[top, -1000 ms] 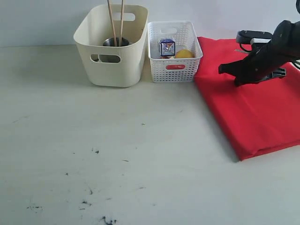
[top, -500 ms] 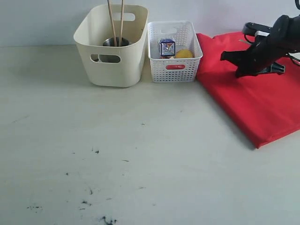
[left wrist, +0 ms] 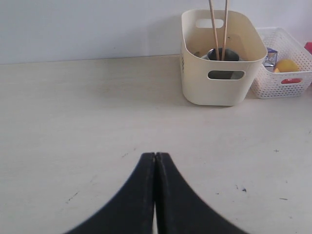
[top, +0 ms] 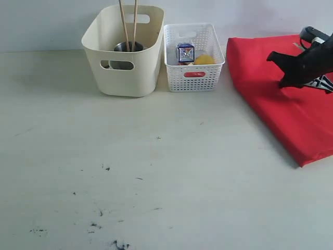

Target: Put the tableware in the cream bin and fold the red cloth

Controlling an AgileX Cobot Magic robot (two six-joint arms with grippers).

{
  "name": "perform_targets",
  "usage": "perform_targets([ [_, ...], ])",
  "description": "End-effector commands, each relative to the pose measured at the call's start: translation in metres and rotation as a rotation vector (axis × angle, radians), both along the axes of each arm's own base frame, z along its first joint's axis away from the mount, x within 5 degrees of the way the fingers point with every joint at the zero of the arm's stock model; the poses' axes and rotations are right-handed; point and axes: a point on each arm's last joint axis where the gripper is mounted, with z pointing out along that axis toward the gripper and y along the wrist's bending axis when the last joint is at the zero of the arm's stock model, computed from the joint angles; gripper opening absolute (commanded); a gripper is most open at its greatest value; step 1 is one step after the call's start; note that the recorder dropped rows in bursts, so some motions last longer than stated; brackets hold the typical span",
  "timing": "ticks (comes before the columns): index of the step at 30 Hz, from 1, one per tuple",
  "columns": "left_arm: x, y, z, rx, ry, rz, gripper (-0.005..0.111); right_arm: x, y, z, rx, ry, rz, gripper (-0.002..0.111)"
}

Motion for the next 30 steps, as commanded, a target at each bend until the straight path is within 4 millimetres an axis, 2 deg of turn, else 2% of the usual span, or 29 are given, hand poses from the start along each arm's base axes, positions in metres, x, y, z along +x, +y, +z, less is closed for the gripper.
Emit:
perform_targets([
  [1, -0.001, 0.000, 0.001, -0.015, -0.016, 0.003, 0.000, -0.012, 0.036, -0.034, 0.096, 0.181, 0.085, 0.000],
  [5, -0.001, 0.000, 0.001, -0.015, -0.018, 0.002, 0.000, 0.003, 0.038, -0.012, 0.079, 0.140, 0.140, 0.000],
  [9, -0.001, 0.000, 0.001, -0.015, -0.018, 0.002, 0.000, 0.013, 0.029, 0.021, -0.081, 0.081, 0.268, 0.000],
  [12, -0.001, 0.000, 0.001, -0.015, -0.018, 0.002, 0.000, 0.012, 0.024, 0.039, -0.215, 0.070, 0.431, 0.000],
  [16, -0.001, 0.000, 0.001, -0.015, -0.018, 0.002, 0.000, 0.005, 0.022, 0.052, -0.294, 0.108, 0.591, 0.000],
  [19, -0.001, 0.000, 0.001, -0.015, -0.018, 0.002, 0.000, 0.003, 0.022, 0.053, -0.315, 0.127, 0.618, 0.000],
  [22, -0.001, 0.000, 0.001, -0.017, -0.017, 0.001, 0.000, 0.003, 0.022, 0.045, -0.309, 0.135, 0.617, 0.000],
  [26, -0.001, 0.000, 0.001, -0.017, -0.017, 0.001, 0.000, 0.005, 0.023, 0.024, -0.286, 0.164, 0.598, 0.000],
  [30, -0.001, 0.000, 0.001, -0.017, -0.017, 0.001, 0.000, 0.005, 0.023, 0.002, -0.241, 0.197, 0.502, 0.000],
])
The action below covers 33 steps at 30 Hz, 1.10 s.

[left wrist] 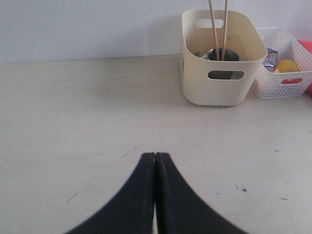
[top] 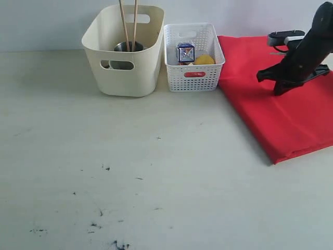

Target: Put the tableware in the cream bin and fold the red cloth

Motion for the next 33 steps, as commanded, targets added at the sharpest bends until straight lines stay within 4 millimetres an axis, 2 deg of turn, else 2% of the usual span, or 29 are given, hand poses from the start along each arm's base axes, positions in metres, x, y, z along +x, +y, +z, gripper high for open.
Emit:
perform_targets([
  [1, -0.001, 0.000, 0.001, -0.017, -0.017, 0.001, 0.000, 0.000, 0.001, -0.030, 0.030, 0.044, -0.120, 0.000],
  [10, -0.001, 0.000, 0.001, -0.017, -0.017, 0.001, 0.000, -0.003, 0.005, -0.082, 0.122, 0.130, -0.337, 0.000],
  [16, -0.001, 0.000, 0.001, -0.017, -0.017, 0.001, 0.000, 0.010, 0.014, -0.090, 0.269, 0.119, -0.456, 0.000],
  [22, -0.001, 0.000, 0.001, -0.017, -0.017, 0.001, 0.000, 0.020, 0.013, -0.077, 0.261, 0.110, -0.422, 0.000],
  [25, -0.001, 0.000, 0.001, -0.017, -0.017, 0.001, 0.000, 0.020, 0.010, -0.062, 0.212, 0.094, -0.374, 0.000],
  [30, -0.001, 0.000, 0.001, -0.017, -0.017, 0.001, 0.000, 0.022, 0.002, -0.023, 0.111, 0.023, -0.313, 0.000],
  [33, -0.001, 0.000, 0.001, -0.017, -0.017, 0.001, 0.000, 0.023, -0.002, 0.008, 0.068, -0.044, -0.299, 0.000],
])
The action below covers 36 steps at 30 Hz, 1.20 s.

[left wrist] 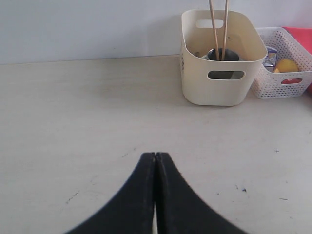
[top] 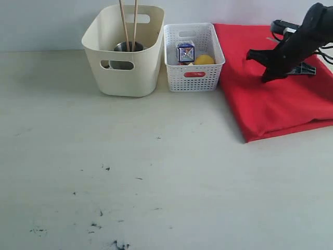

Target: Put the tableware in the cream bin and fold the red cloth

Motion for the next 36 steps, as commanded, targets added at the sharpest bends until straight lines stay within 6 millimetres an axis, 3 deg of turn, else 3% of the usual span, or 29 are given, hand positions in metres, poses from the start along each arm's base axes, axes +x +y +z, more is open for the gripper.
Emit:
perform_targets([
  [1, -0.001, 0.000, 0.001, -0.017, -0.017, 0.001, 0.000, -0.011, -0.007, 0.025, -0.096, 0.037, 0.042, 0.000],
  [10, -0.001, 0.000, 0.001, -0.017, -0.017, 0.001, 0.000, -0.024, -0.007, 0.116, -0.109, -0.110, 0.042, 0.000],
  [19, -0.001, 0.000, 0.001, -0.019, -0.016, 0.000, 0.000, -0.067, -0.009, 0.208, -0.192, -0.200, 0.081, 0.000],
  [27, 0.001, -0.002, 0.005, -0.035, -0.070, -0.017, 0.000, -0.140, -0.015, 0.280, -0.320, -0.339, 0.087, 0.000],
  [36, 0.004, -0.008, 0.020, -0.084, -0.228, -0.067, 0.000, -0.243, -0.011, 0.337, -0.421, -0.557, 0.159, 0.000],
])
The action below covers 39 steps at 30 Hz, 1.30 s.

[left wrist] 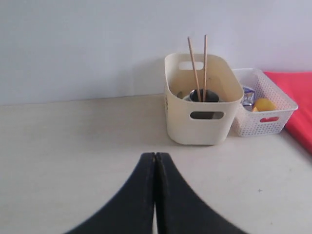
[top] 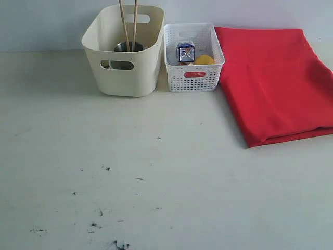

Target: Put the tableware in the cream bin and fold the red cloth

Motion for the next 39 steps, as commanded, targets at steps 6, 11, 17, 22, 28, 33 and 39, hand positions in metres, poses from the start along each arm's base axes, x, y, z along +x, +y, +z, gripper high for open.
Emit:
perform_targets([
  [6, 0.001, -0.004, 0.012, -0.057, -0.137, -0.040, 0.000, -0.114, 0.003, 0.038, -0.088, -0.249, 0.043, 0.000],
  [11, 0.001, -0.005, 0.014, -0.063, -0.157, -0.046, 0.000, -0.168, 0.005, 0.033, -0.113, -0.350, 0.054, 0.000],
  [17, 0.001, -0.005, 0.014, -0.063, -0.157, -0.046, 0.000, -0.219, 0.008, 0.020, -0.125, -0.492, 0.057, 0.000],
  [22, 0.001, -0.005, 0.014, -0.063, -0.157, -0.046, 0.000, -0.247, 0.010, 0.002, -0.134, -0.551, 0.065, 0.000],
  [28, 0.001, -0.005, 0.014, -0.063, -0.157, -0.046, 0.000, -0.257, 0.015, -0.022, -0.101, -0.570, 0.105, 0.000],
  [33, 0.004, -0.007, 0.004, -0.050, -0.130, -0.048, 0.000, -0.249, 0.016, -0.045, -0.092, -0.526, 0.120, 0.000],
  [39, 0.010, -0.010, -0.013, -0.029, -0.088, -0.052, 0.000, -0.245, 0.015, -0.058, -0.075, -0.451, 0.117, 0.000],
])
